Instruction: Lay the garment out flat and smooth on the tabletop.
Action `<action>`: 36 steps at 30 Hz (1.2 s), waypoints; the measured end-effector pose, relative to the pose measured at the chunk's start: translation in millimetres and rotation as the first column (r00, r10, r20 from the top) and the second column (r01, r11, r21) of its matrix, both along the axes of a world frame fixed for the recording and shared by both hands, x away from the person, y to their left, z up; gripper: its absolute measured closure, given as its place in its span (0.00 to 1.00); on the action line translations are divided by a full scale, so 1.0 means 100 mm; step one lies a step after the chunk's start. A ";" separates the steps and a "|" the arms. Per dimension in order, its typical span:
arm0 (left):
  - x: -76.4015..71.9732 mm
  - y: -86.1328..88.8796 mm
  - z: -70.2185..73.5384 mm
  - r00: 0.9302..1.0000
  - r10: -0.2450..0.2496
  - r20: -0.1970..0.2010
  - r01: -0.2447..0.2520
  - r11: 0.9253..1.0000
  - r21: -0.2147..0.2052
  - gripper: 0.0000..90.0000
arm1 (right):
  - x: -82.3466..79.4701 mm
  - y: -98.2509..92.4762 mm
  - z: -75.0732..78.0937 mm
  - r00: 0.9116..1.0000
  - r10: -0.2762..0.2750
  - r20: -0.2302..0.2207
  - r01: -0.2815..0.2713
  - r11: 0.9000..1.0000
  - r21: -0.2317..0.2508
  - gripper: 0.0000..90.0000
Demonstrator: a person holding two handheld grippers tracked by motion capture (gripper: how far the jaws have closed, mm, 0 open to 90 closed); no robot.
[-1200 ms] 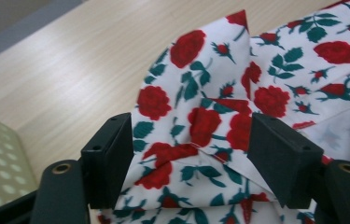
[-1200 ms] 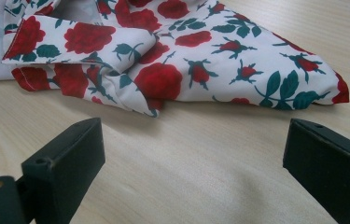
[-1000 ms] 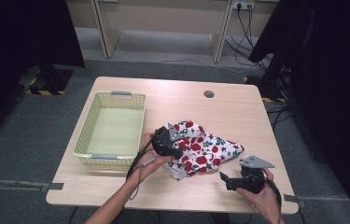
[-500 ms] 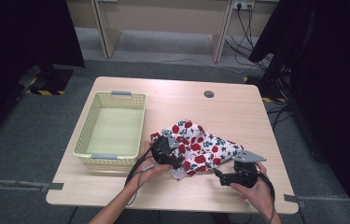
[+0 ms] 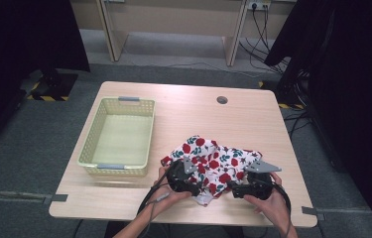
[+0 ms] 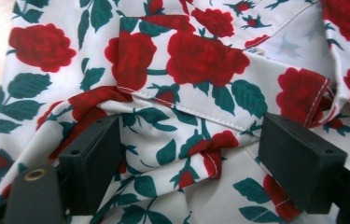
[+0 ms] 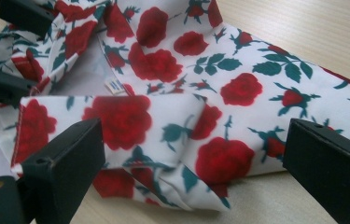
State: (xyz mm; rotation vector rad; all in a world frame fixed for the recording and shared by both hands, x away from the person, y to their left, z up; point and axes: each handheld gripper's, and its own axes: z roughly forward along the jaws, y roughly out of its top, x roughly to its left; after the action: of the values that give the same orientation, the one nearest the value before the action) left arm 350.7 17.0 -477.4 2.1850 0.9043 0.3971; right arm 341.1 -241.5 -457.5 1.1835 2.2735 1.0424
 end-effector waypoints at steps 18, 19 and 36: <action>0.08 0.20 0.11 0.993 -0.064 0.095 0.057 0.996 0.071 0.09 | -0.07 0.13 -0.07 0.993 0.115 -0.035 -0.115 0.993 0.006 0.12; 0.10 0.22 0.09 0.994 -0.071 0.079 0.066 0.996 0.066 0.09 | -0.07 0.14 -0.09 0.992 0.118 -0.042 -0.118 0.993 0.002 0.13; 0.06 0.22 0.19 0.968 -0.241 0.064 0.241 0.971 0.014 0.90 | -0.12 0.00 0.07 0.983 0.181 0.016 -0.181 0.983 0.002 0.88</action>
State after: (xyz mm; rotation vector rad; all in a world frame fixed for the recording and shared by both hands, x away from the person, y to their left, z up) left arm 356.6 39.0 -458.7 2.2406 0.5932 0.3503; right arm 329.0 -241.4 -450.3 0.9801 2.4036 1.1161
